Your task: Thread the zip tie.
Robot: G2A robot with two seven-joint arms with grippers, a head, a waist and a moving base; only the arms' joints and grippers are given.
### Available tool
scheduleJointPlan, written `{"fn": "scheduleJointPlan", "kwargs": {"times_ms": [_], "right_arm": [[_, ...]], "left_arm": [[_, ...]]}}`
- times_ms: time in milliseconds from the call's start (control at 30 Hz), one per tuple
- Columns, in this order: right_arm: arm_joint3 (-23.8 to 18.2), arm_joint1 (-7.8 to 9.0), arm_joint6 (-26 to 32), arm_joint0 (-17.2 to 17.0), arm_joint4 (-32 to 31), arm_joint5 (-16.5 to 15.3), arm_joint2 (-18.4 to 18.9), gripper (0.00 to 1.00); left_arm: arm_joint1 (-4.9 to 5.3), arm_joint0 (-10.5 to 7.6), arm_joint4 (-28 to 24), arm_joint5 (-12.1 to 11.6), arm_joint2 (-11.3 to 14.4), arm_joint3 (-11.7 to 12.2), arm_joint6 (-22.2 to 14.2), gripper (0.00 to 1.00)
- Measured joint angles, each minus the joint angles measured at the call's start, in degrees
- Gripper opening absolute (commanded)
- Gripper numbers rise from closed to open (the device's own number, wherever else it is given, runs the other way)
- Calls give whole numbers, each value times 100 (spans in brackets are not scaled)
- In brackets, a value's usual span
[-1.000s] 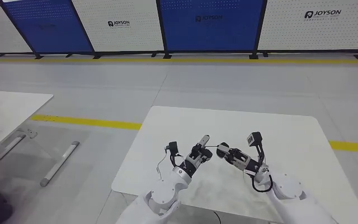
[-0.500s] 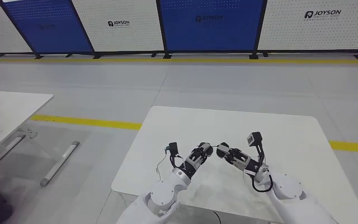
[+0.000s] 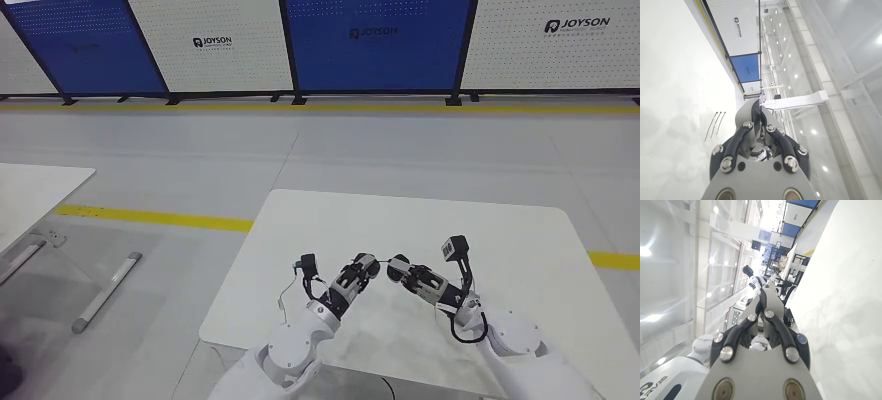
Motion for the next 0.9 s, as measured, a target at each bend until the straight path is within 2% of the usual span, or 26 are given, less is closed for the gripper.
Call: {"fn": "scheduleJointPlan", "kwargs": {"times_ms": [33,67,100,133,400,500,700,900], "right_arm": [[0,0,0,0,0,0,0,11],[-10,-1,-10,-8,-4,6,0,41],[-37,-3,-32,-25,-17,28,0,81],[-70,-6,-46,-45,-32,57,3,100],[-202,-4,-9,-177,-8,181,192,100],[-262,13,-75,-267,-13,203,329,100],[-546,111,-349,-705,163,114,897,100],[-608,129,-349,-796,178,129,997,100]], "left_arm": [[-1,5,20,-3,-1,-2,6,0],[-2,13,49,-3,2,-4,7,0],[-2,18,73,1,6,-6,6,0],[-3,21,93,7,9,-8,5,0],[-20,31,165,6,0,-29,80,0],[-35,53,70,-36,-40,-60,225,0],[-60,107,-118,-121,-160,-142,517,0],[-66,113,-184,-30,-147,-145,442,0]]}}
